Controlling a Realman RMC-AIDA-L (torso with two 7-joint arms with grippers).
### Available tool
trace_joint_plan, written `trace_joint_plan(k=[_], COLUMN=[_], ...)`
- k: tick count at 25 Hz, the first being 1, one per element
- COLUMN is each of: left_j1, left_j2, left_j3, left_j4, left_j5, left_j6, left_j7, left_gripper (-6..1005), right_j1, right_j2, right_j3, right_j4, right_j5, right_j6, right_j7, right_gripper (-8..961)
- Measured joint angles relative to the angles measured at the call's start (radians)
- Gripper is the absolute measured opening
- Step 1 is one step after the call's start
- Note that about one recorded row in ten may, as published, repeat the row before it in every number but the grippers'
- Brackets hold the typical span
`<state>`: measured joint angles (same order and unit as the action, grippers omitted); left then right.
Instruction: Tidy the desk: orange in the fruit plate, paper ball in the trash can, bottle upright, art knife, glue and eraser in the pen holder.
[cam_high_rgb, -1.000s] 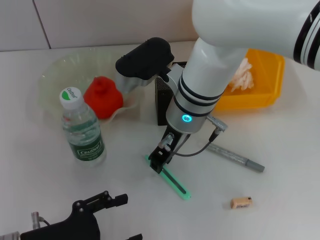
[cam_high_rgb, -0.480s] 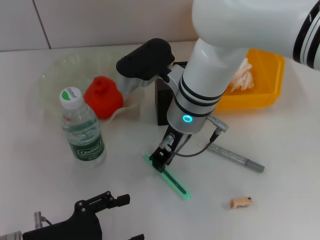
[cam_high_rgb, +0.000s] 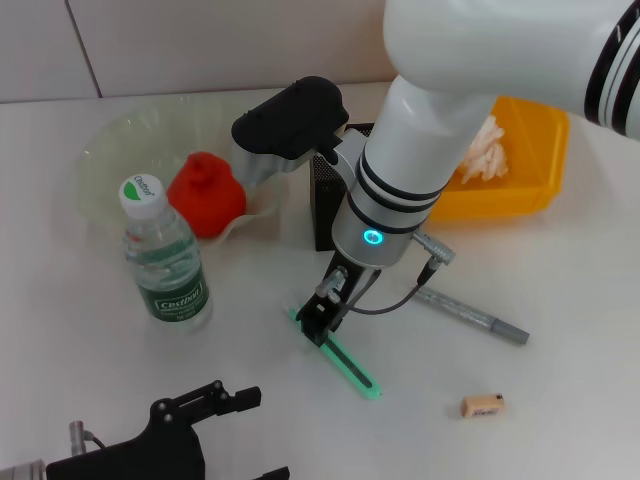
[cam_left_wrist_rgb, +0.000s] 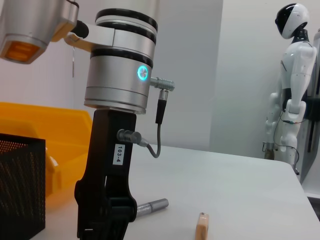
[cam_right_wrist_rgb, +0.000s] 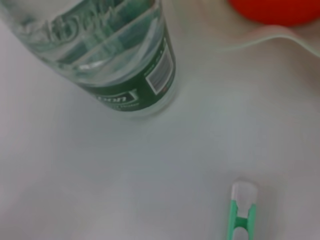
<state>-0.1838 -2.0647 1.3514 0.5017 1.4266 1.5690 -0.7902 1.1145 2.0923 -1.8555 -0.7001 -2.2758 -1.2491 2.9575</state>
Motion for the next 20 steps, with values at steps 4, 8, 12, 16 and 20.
trace_joint_plan(k=[4, 8, 12, 16, 20], left_j1=[-0.002, -0.006, -0.009, -0.014, -0.016], left_j2=[0.000, 0.000, -0.001, -0.001, -0.002], left_j3=[0.003, 0.003, 0.003, 0.003, 0.003], left_j4=[0.000, 0.000, 0.000, -0.005, -0.008], left_j5=[0.000, 0.000, 0.000, 0.000, 0.002], left_j6=[0.000, 0.000, 0.000, 0.000, 0.000], left_j7=[0.001, 0.001, 0.001, 0.001, 0.000], left_gripper=[786, 787, 787, 787, 787], right_j1=[0.001, 0.004, 0.007, 0.007, 0.007], right_j2=[0.000, 0.000, 0.000, 0.000, 0.000], right_j3=[0.000, 0.000, -0.001, -0.001, -0.020], right_j4=[0.003, 0.014, 0.023, 0.023, 0.021], right_j5=[0.002, 0.007, 0.009, 0.009, 0.009], right_j6=[0.002, 0.002, 0.004, 0.008, 0.009], right_j7=[0.000, 0.000, 0.000, 0.000, -0.001], right_gripper=[193, 186, 179, 172, 165])
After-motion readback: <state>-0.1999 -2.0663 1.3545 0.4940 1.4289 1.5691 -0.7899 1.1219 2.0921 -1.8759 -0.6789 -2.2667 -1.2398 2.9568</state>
